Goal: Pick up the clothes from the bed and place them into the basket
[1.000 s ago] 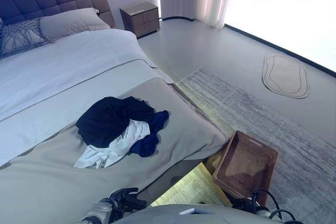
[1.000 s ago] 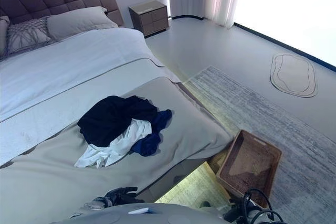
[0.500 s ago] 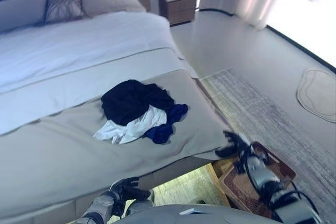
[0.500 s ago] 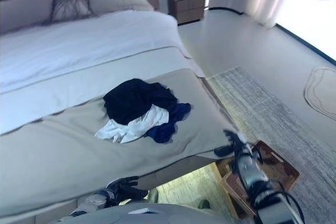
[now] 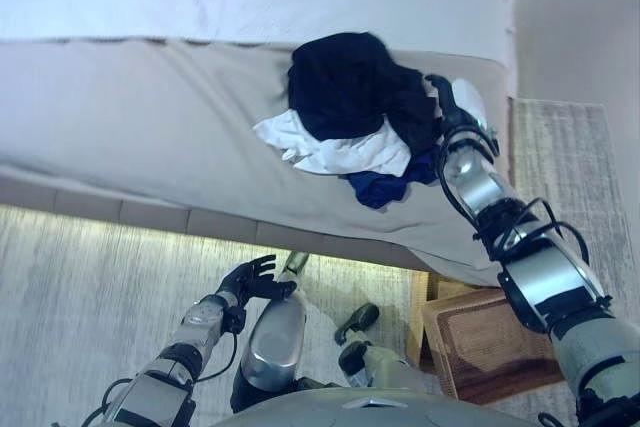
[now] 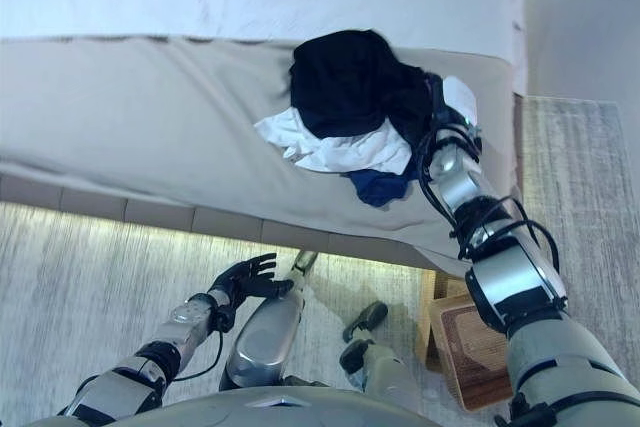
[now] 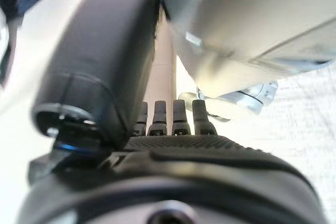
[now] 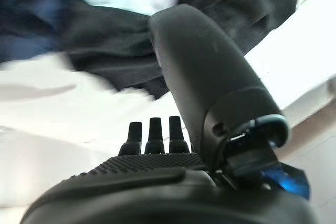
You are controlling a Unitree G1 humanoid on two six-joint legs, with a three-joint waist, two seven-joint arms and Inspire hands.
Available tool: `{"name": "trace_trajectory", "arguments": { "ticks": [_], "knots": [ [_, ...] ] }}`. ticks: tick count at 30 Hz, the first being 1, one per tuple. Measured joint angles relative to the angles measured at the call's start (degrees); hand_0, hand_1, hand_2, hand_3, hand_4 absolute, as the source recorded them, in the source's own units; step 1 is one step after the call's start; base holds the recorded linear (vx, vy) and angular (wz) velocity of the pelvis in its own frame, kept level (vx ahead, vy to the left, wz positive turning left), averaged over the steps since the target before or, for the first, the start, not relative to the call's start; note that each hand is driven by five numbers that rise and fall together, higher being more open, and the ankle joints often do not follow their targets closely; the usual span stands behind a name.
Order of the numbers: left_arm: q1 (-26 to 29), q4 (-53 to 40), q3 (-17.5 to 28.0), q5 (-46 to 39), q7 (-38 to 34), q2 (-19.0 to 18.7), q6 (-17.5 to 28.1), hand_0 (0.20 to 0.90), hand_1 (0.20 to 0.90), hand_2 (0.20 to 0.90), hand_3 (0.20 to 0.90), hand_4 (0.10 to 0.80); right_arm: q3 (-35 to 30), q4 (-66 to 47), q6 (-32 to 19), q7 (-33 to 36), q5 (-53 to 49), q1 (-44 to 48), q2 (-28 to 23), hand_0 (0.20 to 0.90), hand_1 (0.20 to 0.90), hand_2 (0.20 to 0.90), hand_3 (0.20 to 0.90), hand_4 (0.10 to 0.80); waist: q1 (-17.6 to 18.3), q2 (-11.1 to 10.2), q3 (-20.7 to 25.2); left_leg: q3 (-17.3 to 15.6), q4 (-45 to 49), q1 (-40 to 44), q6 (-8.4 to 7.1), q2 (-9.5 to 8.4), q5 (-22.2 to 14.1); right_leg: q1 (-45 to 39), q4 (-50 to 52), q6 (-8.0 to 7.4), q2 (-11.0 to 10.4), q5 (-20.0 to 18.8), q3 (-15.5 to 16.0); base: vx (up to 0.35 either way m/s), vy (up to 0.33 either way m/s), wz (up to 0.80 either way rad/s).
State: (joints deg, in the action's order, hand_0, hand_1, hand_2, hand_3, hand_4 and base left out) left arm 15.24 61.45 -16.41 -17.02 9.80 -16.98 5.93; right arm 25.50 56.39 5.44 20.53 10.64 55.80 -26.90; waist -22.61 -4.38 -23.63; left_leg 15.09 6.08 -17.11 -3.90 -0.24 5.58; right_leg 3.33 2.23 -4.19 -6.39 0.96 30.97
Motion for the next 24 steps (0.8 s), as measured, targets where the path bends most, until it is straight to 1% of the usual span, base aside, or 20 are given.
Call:
{"name": "trace_trajectory", "arguments": {
  "ticks": [2,4,6,7,8,9,11,13,14,15,17,19,21,23,24],
  "knots": [
    [0.5,0.1,0.0,-0.4,-1.2,-1.2,0.6,0.9,0.9,0.9,0.9,0.8,0.1,1.9,0.7,0.5,0.0,2.5,0.1,0.9,0.9,0.9,0.9,0.8,-0.9,-0.8,-1.0,1.8,0.7,-1.6,-0.03,-0.85,0.0,0.9,1.2,-0.3,-0.6,0.7,-0.3,-0.011,0.033,0.52],
    [0.4,0.6,-0.1,-0.6,-1.8,-2.2,0.6,0.9,0.9,0.9,0.9,0.8,0.7,3.4,1.2,0.5,0.0,4.8,0.1,0.9,0.9,0.9,0.9,0.8,-2.1,-1.0,-1.7,2.5,1.3,-3.2,-0.05,-1.5,0.0,1.8,1.6,-0.49,-1.2,1.2,-0.1,0.001,0.039,0.32],
    [-0.1,3.0,0.1,-1.5,-2.2,-3.0,1.2,0.9,0.9,0.9,0.9,0.8,2.5,6.3,1.8,0.5,0.0,7.5,0.1,0.9,0.9,0.9,0.9,0.8,-3.9,-0.9,-2.4,3.0,2.1,-5.0,-0.17,-2.66,0.0,3.1,2.0,-0.58,-1.9,1.3,0.8,0.01,0.044,0.21],
    [-0.7,3.6,0.4,-1.6,-2.2,-3.5,1.6,0.9,0.9,0.9,0.9,0.8,2.5,7.9,2.5,0.4,0.0,8.3,0.1,0.9,0.9,0.9,0.9,0.8,-4.2,-0.8,-2.5,3.8,2.5,-5.8,-0.27,-2.9,-0.1,3.3,2.0,-0.77,-2.2,1.4,1.5,0.004,0.056,0.39],
    [-1.6,3.6,0.4,-1.6,-2.1,-4.1,1.8,0.9,0.9,0.9,0.9,0.8,2.5,9.2,3.3,0.4,0.0,8.7,0.0,0.9,0.9,0.9,0.9,0.8,-4.8,-0.8,-2.8,4.4,2.8,-6.4,-0.51,-3.28,-0.2,3.4,2.4,-0.92,-2.5,1.5,2.6,-0.002,0.047,0.39],
    [-2.0,3.6,0.4,-1.6,-2.1,-4.4,1.8,0.9,0.9,0.9,0.9,0.8,2.5,10.2,3.7,0.4,-0.1,9.1,0.0,0.9,0.9,0.9,0.9,0.8,-5.3,-0.8,-3.2,4.6,2.9,-6.6,-0.95,-3.57,-0.5,3.7,3.1,-1.37,-2.9,1.9,2.8,-0.014,0.056,0.3],
    [-3.2,3.5,0.4,-1.9,-1.8,-4.9,2.0,0.9,0.9,0.9,0.9,0.8,2.5,12.9,5.5,0.1,-0.7,10.9,-0.1,0.9,0.9,0.9,0.9,0.8,-6.6,-0.7,-3.7,5.0,3.9,-8.7,-1.53,-4.37,-1.0,5.9,6.1,-1.64,-4.3,2.9,3.4,-0.022,0.075,0.24],
    [-4.0,3.4,0.4,-3.3,-1.1,-4.6,2.8,0.9,0.9,0.9,0.9,0.8,2.5,14.0,9.0,-0.3,-1.7,13.8,-0.7,0.9,0.9,0.9,0.9,0.8,-7.1,0.3,-4.9,5.6,5.2,-10.7,-1.54,-5.37,-1.0,7.8,9.1,-2.01,-5.8,4.1,4.2,-0.022,0.066,0.26],
    [-4.1,3.0,0.4,-3.6,-0.6,-4.4,3.4,0.9,0.9,0.9,0.9,0.8,2.5,14.7,11.0,-1.3,-1.8,15.1,-1.4,0.531,0.531,0.531,0.469,0.369,-7.4,0.7,-5.3,5.8,5.7,-11.7,-1.45,-5.85,-1.2,9.0,10.6,-2.09,-6.4,4.7,4.4,-0.027,0.017,0.22],
    [-4.3,2.3,0.5,-3.9,-0.5,-4.4,3.5,0.9,0.9,0.9,0.9,0.8,2.5,15.3,12.7,-2.3,-1.8,16.0,-1.9,0.3,0.3,0.3,0.2,0.1,-7.8,0.7,-5.3,5.8,5.9,-12.6,-1.48,-6.06,-1.1,10.2,11.9,-2.26,-7.0,5.0,4.5,-0.02,0.005,0.15],
    [-4.8,1.0,0.5,-4.2,-0.4,-4.4,4.4,0.9,0.9,0.9,0.9,0.8,3.4,16.8,14.9,-3.6,-2.6,17.5,-2.5,0.3,0.3,0.3,0.2,0.1,-8.6,0.7,-5.4,6.0,6.6,-13.6,-1.47,-6.41,-1.1,11.4,13.1,-2.26,-7.5,5.2,4.5,-0.013,-0.012,0.09],
    [-5.2,-0.1,0.5,-4.3,-0.4,-4.4,4.5,0.9,0.9,0.9,0.9,0.8,4.0,16.8,15.0,-3.1,-4.1,18.0,-3.1,0.3,0.3,0.3,0.2,0.1,-8.7,0.7,-5.4,6.3,6.7,-13.7,-1.29,-6.72,-1.2,11.3,13.0,-2.49,-7.7,5.4,4.5,-0.015,-0.031,0.06],
    [-5.2,-0.3,0.5,-4.3,-0.3,-4.3,4.7,0.9,0.9,0.9,0.9,0.8,4.2,16.5,14.1,-1.7,-5.8,18.6,-3.3,0.3,0.3,0.3,0.2,0.1,-8.4,0.7,-5.4,6.3,6.8,-13.8,-1.22,-6.64,-1.3,11.3,12.9,-2.49,-7.7,5.4,4.4,-0.013,-0.035,-0.04],
    [-5.2,-0.3,0.7,-4.3,-0.2,-4.4,5.4,0.9,0.9,0.9,0.9,0.8,4.1,14.3,11.4,2.4,-9.0,18.6,-3.5,0.3,0.3,0.3,0.2,0.1,-8.1,0.5,-5.5,5.7,7.2,-13.9,-1.2,-6.07,-1.3,11.3,12.6,-2.69,-7.2,5.2,4.1,-0.014,-0.037,-0.15],
    [-5.2,-0.5,0.8,-4.3,-0.3,-4.4,5.5,0.9,0.9,0.9,0.9,0.8,4.1,13.1,9.8,4.2,-9.5,18.6,-3.6,0.3,0.3,0.3,0.2,0.1,-7.9,0.5,-5.5,5.5,7.8,-14.0,-0.93,-5.72,-1.5,11.4,12.4,-2.67,-6.9,5.2,4.1,-0.015,-0.034,-0.21]
  ]
}}
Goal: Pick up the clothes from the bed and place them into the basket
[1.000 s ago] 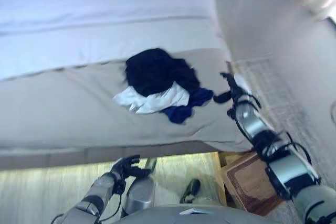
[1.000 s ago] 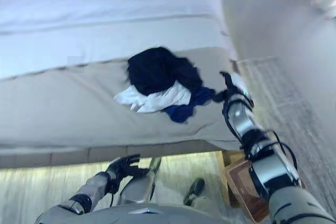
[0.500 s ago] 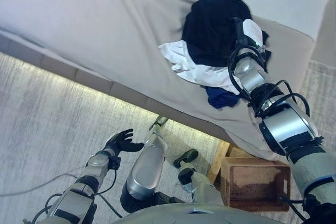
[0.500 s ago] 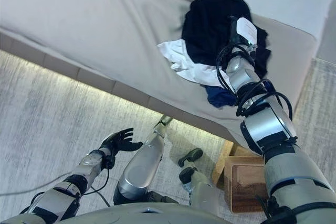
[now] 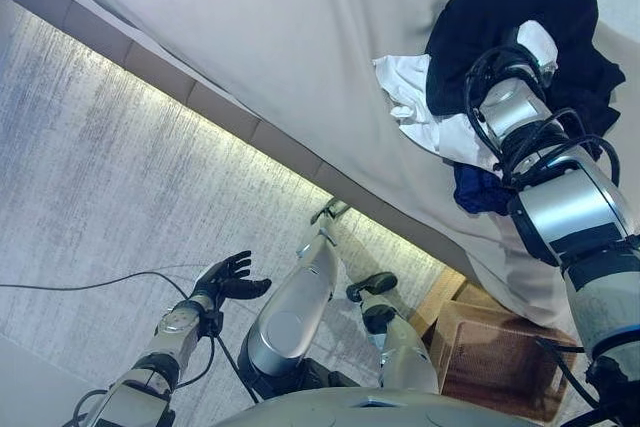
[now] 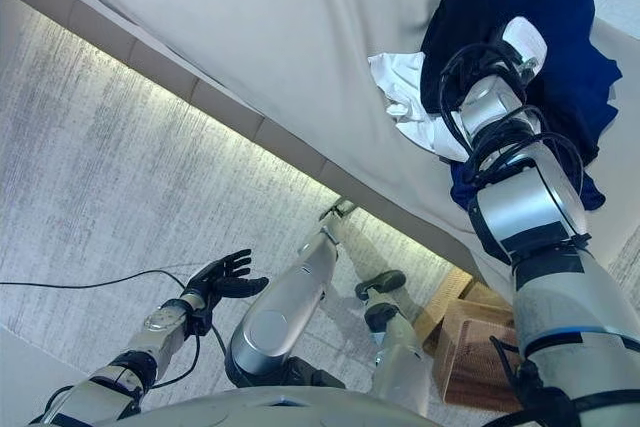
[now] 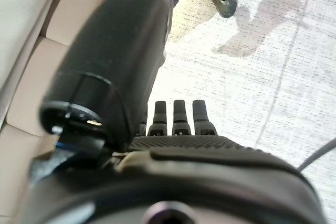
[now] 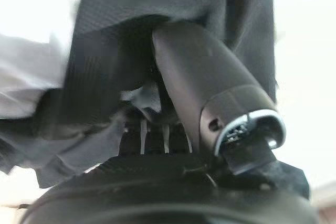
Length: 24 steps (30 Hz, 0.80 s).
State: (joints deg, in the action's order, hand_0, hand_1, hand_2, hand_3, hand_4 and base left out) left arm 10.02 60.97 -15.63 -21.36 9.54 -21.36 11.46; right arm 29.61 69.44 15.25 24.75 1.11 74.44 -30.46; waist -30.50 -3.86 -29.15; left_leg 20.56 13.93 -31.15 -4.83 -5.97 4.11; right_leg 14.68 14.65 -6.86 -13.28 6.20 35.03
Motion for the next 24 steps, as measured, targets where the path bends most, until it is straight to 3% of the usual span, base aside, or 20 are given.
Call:
{"name": "trace_trajectory", "arguments": {
  "ticks": [3,7,9,12,17,24],
  "knots": [
    [-0.8,-0.4,1.7,0.0,-0.4,-0.4,-0.1,0.9,0.9,0.9,0.9,0.8,-0.1,-16.3,-2.2,6.5,-0.4,-1.0,-0.1,0.3,0.3,0.3,0.2,0.1,1.2,-1.4,-0.9,-3.0,1.7,0.5,0.66,2.15,-0.2,-0.3,-1.6,1.28,1.8,-1.0,-2.7,0.01,-0.04,-0.57],
    [-1.2,0.5,2.7,0.1,-1.5,-1.1,-0.1,0.9,0.9,0.9,0.9,0.8,-2.4,-29.2,-4.9,12.9,1.7,-2.7,-1.0,0.3,0.3,0.3,0.2,0.1,3.2,-2.9,-1.5,-6.5,1.3,6.3,0.96,4.38,-1.5,-5.5,-5.7,1.97,4.0,-2.9,-6.0,0.084,-0.067,-0.48],
    [-1.7,0.3,4.2,0.8,-2.3,-1.4,-0.4,0.9,0.9,0.9,0.9,0.8,-7.1,-42.6,-4.5,14.0,4.2,-6.8,-4.2,0.3,0.3,0.3,0.2,0.1,4.3,-4.1,-1.5,-8.2,-0.3,10.4,1.08,5.04,-1.9,-8.9,-8.2,2.01,4.7,-3.8,-7.8,0.115,-0.066,-0.43],
    [-2.7,-1.2,5.4,3.0,-3.0,-2.1,-2.5,0.9,0.9,0.9,0.9,0.8,-12.4,-53.9,-4.0,15.3,7.5,-9.1,-7.8,0.3,0.3,0.3,0.2,0.1,8.0,-5.2,-0.8,-9.9,-1.6,13.5,1.85,5.03,-1.8,-11.2,-9.6,1.74,5.1,-4.7,-9.7,0.017,-0.033,-0.29],
    [-3.6,-1.7,7.1,7.9,-3.6,-2.4,-5.8,0.9,0.9,0.9,0.9,0.8,-19.5,-64.0,-2.5,15.7,9.6,-13.3,-13.4,0.3,0.3,0.3,0.2,0.1,13.8,-6.0,0.0,-14.0,-3.4,19.3,2.25,5.83,-2.6,-15.1,-12.1,1.95,5.1,-5.5,-13.8,0.074,-0.066,-0.37],
    [-6.1,-0.3,7.1,13.3,-4.0,-1.0,-9.5,0.9,0.9,0.9,0.9,0.8,-23.3,-68.0,-2.3,15.3,9.5,-22.9,-18.2,0.3,0.3,0.3,0.2,0.1,20.3,-5.2,9.0,-17.8,-7.5,23.8,2.28,6.1,-2.3,-17.2,-16.2,2.33,5.5,-7.0,-17.5,-0.004,-0.044,-0.3]
  ]
}}
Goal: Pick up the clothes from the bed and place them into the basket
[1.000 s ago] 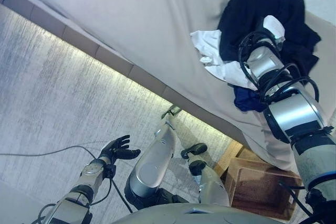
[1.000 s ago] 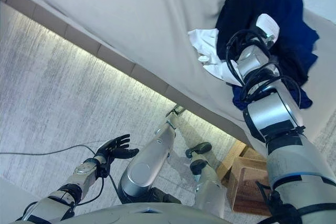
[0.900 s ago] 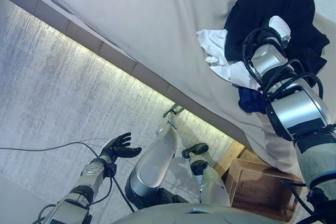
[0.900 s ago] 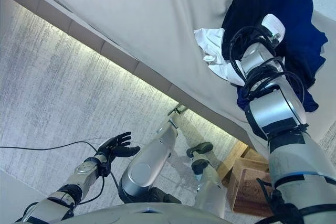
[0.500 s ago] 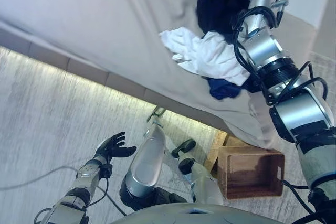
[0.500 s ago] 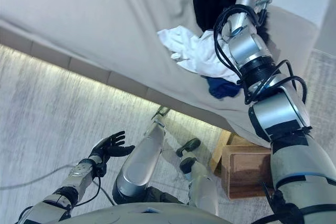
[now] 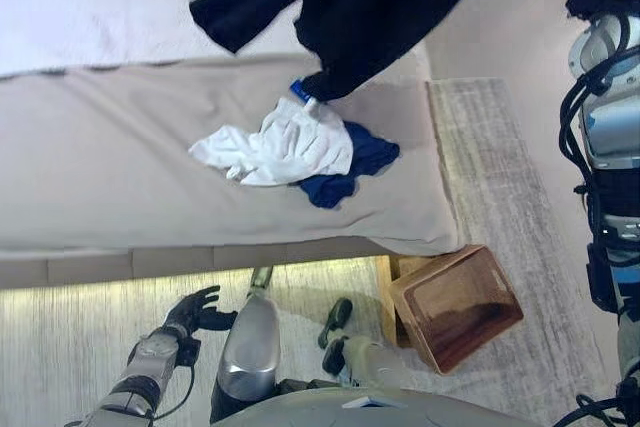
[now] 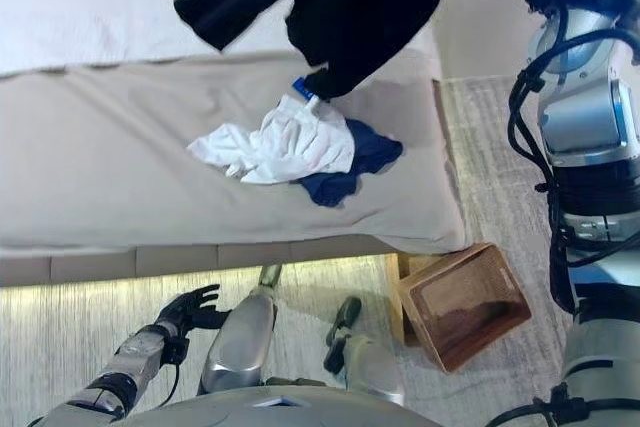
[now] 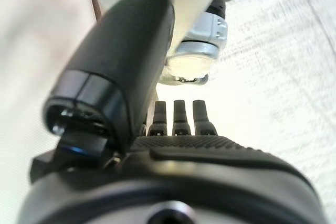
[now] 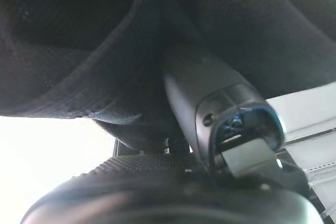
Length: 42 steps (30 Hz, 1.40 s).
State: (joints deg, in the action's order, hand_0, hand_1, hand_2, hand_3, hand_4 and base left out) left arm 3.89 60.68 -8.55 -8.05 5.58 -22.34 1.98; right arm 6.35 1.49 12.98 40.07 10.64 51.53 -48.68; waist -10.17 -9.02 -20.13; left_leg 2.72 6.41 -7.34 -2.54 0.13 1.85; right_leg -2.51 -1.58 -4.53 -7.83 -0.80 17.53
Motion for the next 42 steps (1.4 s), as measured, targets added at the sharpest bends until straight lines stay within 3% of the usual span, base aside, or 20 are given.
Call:
{"name": "trace_trajectory", "arguments": {
  "ticks": [8,17,22,27,32,37,42],
  "knots": [
    [-2.9,1.2,-0.9,3.6,0.6,3.1,-2.5,0.9,0.9,0.9,0.9,0.8,-3.6,0.1,0.1,-1.7,-2.8,-9.1,-1.8,0.3,0.3,0.3,0.2,0.1,4.8,4.1,7.9,-5.2,-8.2,9.3,-0.19,0.95,0.9,-3.7,-2.8,-0.19,0.7,-0.3,-4.7,-0.027,-0.047,-0.35],
    [-4.0,1.9,-3.2,4.8,2.4,4.4,-3.5,0.9,0.9,0.9,0.9,0.8,-8.1,0.5,-0.9,-8.5,-6.8,-25.7,-1.9,0.3,0.3,0.3,0.2,0.1,12.3,5.8,12.1,-11.3,-11.5,14.9,-0.26,2.51,1.5,-5.0,-3.6,-0.23,2.2,-0.4,-10.0,-0.026,-0.082,-0.36],
    [-3.3,1.8,-3.5,5.9,3.4,5.5,-3.5,0.9,0.9,0.9,0.9,0.8,-8.1,3.9,-0.8,-11.9,-6.6,-29.8,-1.2,0.3,0.3,0.3,0.2,0.1,14.1,6.3,12.5,-13.6,-11.5,15.8,-0.29,3.99,1.4,-4.8,-3.6,-0.31,3.6,-0.9,-11.9,-0.007,-0.077,-0.2],
    [-4.8,1.9,-5.9,6.0,3.7,5.7,-3.3,0.9,0.9,0.9,0.9,0.8,-8.1,9.8,0.3,-13.2,-6.4,-34.5,3.1,0.3,0.3,0.3,0.2,0.1,15.1,7.3,14.0,-15.2,-11.8,15.6,-0.67,5.01,1.2,-3.6,-3.6,-0.32,4.5,-0.9,-13.0,-0.019,-0.096,-0.14],
    [-4.4,1.6,-8.3,5.9,3.7,6.2,-3.0,0.9,0.9,0.9,0.9,0.8,-6.8,17.0,2.4,-14.4,-6.0,-37.8,5.6,0.3,0.3,0.3,0.2,0.1,15.5,10.0,15.2,-16.6,-11.7,13.1,-0.64,4.99,1.4,-0.4,-3.6,-0.44,4.4,-2.0,-14.3,-0.115,-0.076,-0.18],
    [-1.1,1.5,-10.0,5.1,3.4,6.1,-2.9,0.9,0.9,0.9,0.9,0.8,-4.9,22.6,2.7,-14.4,-6.0,-36.3,5.5,0.3,0.3,0.3,0.2,0.1,16.4,13.2,12.7,-16.7,-11.5,8.1,-0.05,4.64,3.1,5.1,-3.6,-0.8,4.0,-4.2,-15.3,-0.276,0.001,-0.1],
    [7.6,-0.7,-12.1,-1.5,1.5,7.3,-1.1,0.9,0.9,0.9,0.9,0.8,-3.1,30.5,3.2,-13.8,-6.2,-25.0,3.3,0.3,0.3,0.3,0.2,0.1,16.9,20.0,1.8,-16.8,-11.4,1.1,0.22,3.54,5.3,15.5,3.0,-0.97,2.6,-4.1,-15.4,-0.172,0.003,-0.02]
  ]
}}
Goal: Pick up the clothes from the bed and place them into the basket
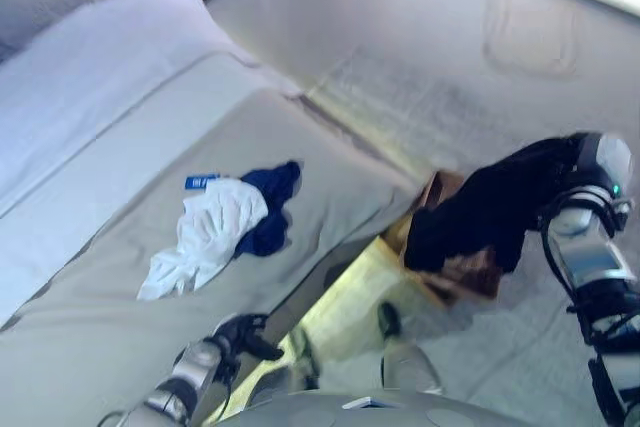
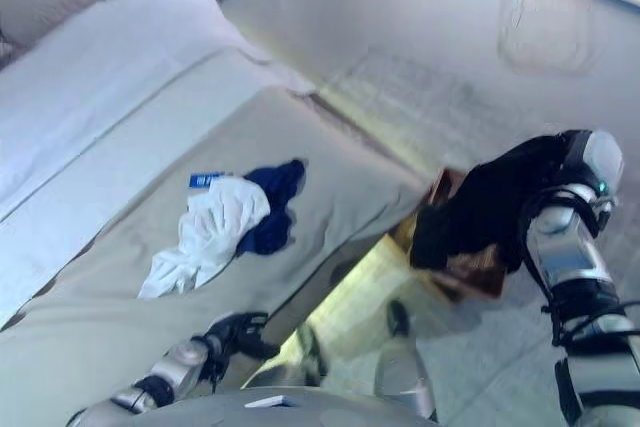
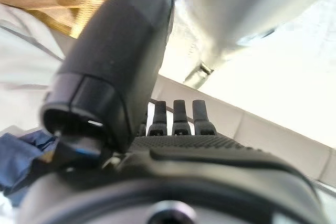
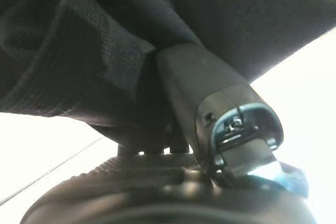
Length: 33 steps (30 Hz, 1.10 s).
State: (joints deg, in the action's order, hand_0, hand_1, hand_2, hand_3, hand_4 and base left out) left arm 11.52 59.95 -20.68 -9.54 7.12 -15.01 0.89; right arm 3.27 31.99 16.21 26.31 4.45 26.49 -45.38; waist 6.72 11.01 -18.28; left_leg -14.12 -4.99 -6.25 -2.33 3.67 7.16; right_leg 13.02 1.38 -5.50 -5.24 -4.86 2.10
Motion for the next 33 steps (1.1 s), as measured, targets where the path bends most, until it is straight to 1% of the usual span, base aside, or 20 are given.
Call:
{"name": "trace_trajectory", "arguments": {
  "ticks": [2,3,4,5,7,8,9,10,11,12,15,18,22,25,27,30,32,33],
  "knots": [
    [1.8,-1.6,0.0,-1.9,-0.6,0.3,1.4,0.9,0.9,0.9,0.9,0.8,1.4,2.1,0.2,0.0,0.0,2.0,0.0,0.3,0.3,0.3,0.2,0.1,-0.4,1.4,-3.3,-0.2,1.0,-1.5,-0.18,-0.18,-0.1,3.2,4.1,0.42,-0.4,1.6,-0.3,-0.058,-0.041,-0.05],
    [2.5,-2.3,0.0,-2.8,-0.8,0.2,1.9,0.9,0.9,0.9,0.9,0.8,2.6,2.6,0.2,0.0,0.0,2.6,0.2,0.364,0.364,0.364,0.274,0.174,-0.4,1.7,-5.2,-0.3,1.7,-1.8,-0.09,-0.54,0.0,4.8,6.8,0.72,-0.5,2.7,-0.4,-0.069,-0.07,-0.07],
    [3.2,-2.6,0.0,-3.4,-1.0,0.1,2.2,0.9,0.9,0.9,0.9,0.8,3.6,3.3,0.3,0.0,0.1,3.3,0.4,0.566,0.566,0.566,0.51,0.41,-0.4,1.7,-6.9,-0.4,2.4,-2.2,-0.17,-0.71,-0.2,6.4,9.8,0.98,-0.9,4.4,-0.5,-0.061,-0.062,-0.04],
    [3.7,-2.9,0.0,-4.1,-1.0,0.2,2.3,0.9,0.9,0.9,0.9,0.8,4.4,4.1,0.5,0.0,0.2,3.9,0.6,0.9,0.9,0.9,0.9,0.8,-0.5,2.0,-8.0,-0.4,2.8,-2.6,-0.15,-0.82,-0.3,7.9,12.1,1.31,-1.2,5.5,-0.6,-0.086,-0.068,-0.02],
    [3.8,-3.3,0.0,-4.5,-1.1,0.0,3.2,0.9,0.9,0.9,0.9,0.8,6.0,6.4,1.4,0.0,1.5,5.4,0.7,0.9,0.9,0.9,0.9,0.8,-0.6,2.1,-8.9,-0.5,3.0,-3.7,-0.13,-1.2,-0.2,10.3,15.2,1.53,-1.5,6.5,-1.0,-0.081,-0.037,-0.01],
    [3.9,-4.1,-0.1,-5.4,-1.1,-0.3,3.5,0.9,0.9,0.9,0.9,0.8,7.3,10.5,1.8,0.0,2.7,7.7,0.7,0.9,0.9,0.9,0.9,0.8,-1.1,2.0,-9.5,-0.7,3.9,-5.1,-0.04,-1.46,-0.1,13.0,18.1,1.56,-1.8,7.3,-1.3,0.0,0.0,0.0],
    [3.9,-4.2,0.0,-5.6,-1.1,-0.3,3.6,0.9,0.9,0.9,0.9,0.8,7.4,11.2,2.3,0.0,3.0,8.3,0.7,0.9,0.9,0.9,0.9,0.8,-1.2,2.0,-9.5,-0.7,4.0,-5.5,-0.04,-1.52,-0.1,13.6,18.7,1.53,-1.8,7.4,-1.4,0.019,-0.03,-0.04],
    [3.9,-4.3,-0.1,-6.3,-1.1,-0.5,3.8,0.9,0.9,0.9,0.9,0.8,8.4,13.1,2.9,0.1,3.4,9.2,0.6,0.9,0.9,0.9,0.9,0.8,-1.8,2.0,-9.5,-0.7,4.1,-5.9,-0.05,-1.61,-0.1,14.5,19.8,1.61,-1.9,8.7,-1.5,0.044,-0.017,0.06],
    [4.0,-4.8,-0.1,-6.5,-1.0,-0.7,4.1,0.9,0.9,0.9,0.9,0.8,8.9,14.8,3.7,0.1,4.1,10.1,0.5,0.9,0.9,0.9,0.9,0.8,-1.9,2.0,-9.5,-0.4,4.5,-6.3,-0.06,-1.76,-0.1,15.5,21.6,1.71,-2.1,9.0,-1.6,-0.018,-0.002,0.06],
    [4.1,-5.2,-0.1,-6.6,-0.9,-0.9,4.3,0.9,0.9,0.9,0.9,0.8,9.0,15.4,4.3,0.1,4.3,10.5,0.4,0.9,0.9,0.9,0.9,0.8,-2.3,2.0,-9.5,-0.4,4.8,-6.5,-0.06,-1.77,-0.1,15.8,22.3,1.97,-2.2,9.4,-1.6,0.005,0.017,0.08],
    [4.1,-6.3,-0.1,-6.8,0.1,-1.9,4.4,0.9,0.9,0.9,0.9,0.8,10.8,18.8,5.2,0.0,5.2,12.2,0.2,0.9,0.9,0.9,0.9,0.8,-2.8,2.0,-9.5,0.3,5.3,-6.4,-0.07,-1.85,-0.1,15.9,23.8,2.54,-2.5,10.2,-1.2,0.068,0.071,0.08],
    [4.0,-6.6,-0.1,-6.8,0.7,-1.9,4.4,0.9,0.9,0.9,0.9,0.8,10.9,19.8,5.2,0.0,5.1,12.4,-0.3,0.9,0.9,0.9,0.9,0.8,-3.3,2.1,-9.4,0.6,5.6,-5.9,-0.09,-1.99,-0.1,15.2,24.1,2.6,-2.8,10.7,-1.0,0.101,0.107,0.08],
    [2.7,-6.9,0.0,-6.8,1.7,-1.8,4.3,0.9,0.9,0.9,0.9,0.8,8.2,19.4,3.9,0.0,3.3,11.0,-0.7,0.9,0.9,0.9,0.9,0.8,-3.2,2.1,-9.4,1.2,5.5,-4.0,-0.09,-2.27,-0.1,12.6,23.4,2.6,-3.4,11.0,-0.4,0.085,0.13,0.09],
    [1.3,-6.8,0.2,-6.8,2.1,-1.9,4.1,0.9,0.9,0.9,0.9,0.8,3.1,16.4,2.9,1.3,0.9,7.3,-1.0,0.9,0.9,0.9,0.9,0.8,-3.0,2.3,-9.2,1.8,5.4,-2.9,-0.08,-2.04,-0.3,10.1,21.3,2.5,-3.3,11.3,0.5,0.097,0.089,0.08],
    [0.1,-6.7,0.3,-6.7,2.2,-1.8,3.1,0.9,0.9,0.9,0.9,0.8,0.0,12.3,2.8,2.3,-1.1,4.6,-1.0,0.9,0.9,0.9,0.9,0.8,-2.7,2.3,-9.2,1.9,4.3,-1.5,0.03,-1.9,-0.4,8.2,19.5,2.61,-3.0,10.7,0.9,0.135,0.065,-0.01],
    [-2.5,-6.0,1.6,-6.2,2.1,-1.2,1.9,0.9,0.9,0.9,0.9,0.8,-5.3,2.3,2.9,2.8,-1.5,-0.1,-1.4,0.9,0.9,0.9,0.9,0.8,-1.7,2.4,-9.2,2.0,2.3,1.3,0.18,-1.56,-0.6,4.2,15.5,2.11,-2.3,9.3,1.5,0.145,0.064,-0.04],
    [-3.8,-5.8,2.8,-6.2,2.0,-0.5,1.4,0.9,0.9,0.9,0.9,0.8,-7.5,-3.9,3.5,3.3,-1.4,-2.7,-2.2,0.9,0.9,0.9,0.9,0.8,-1.3,2.4,-9.2,1.9,1.0,3.3,0.18,-0.98,-0.6,1.4,12.6,1.72,-1.8,8.0,1.8,0.138,0.061,-0.04],
    [-4.5,-5.8,3.5,-6.2,1.9,-0.2,1.4,0.9,0.9,0.9,0.9,0.8,-8.2,-6.6,3.7,3.4,-1.3,-3.3,-2.9,0.9,0.9,0.9,0.9,0.8,-1.1,2.3,-9.1,1.9,0.4,4.4,0.19,-1.05,-0.5,-0.1,11.1,1.61,-1.6,7.3,2.0,0.158,0.074,0.03]
  ]
}}
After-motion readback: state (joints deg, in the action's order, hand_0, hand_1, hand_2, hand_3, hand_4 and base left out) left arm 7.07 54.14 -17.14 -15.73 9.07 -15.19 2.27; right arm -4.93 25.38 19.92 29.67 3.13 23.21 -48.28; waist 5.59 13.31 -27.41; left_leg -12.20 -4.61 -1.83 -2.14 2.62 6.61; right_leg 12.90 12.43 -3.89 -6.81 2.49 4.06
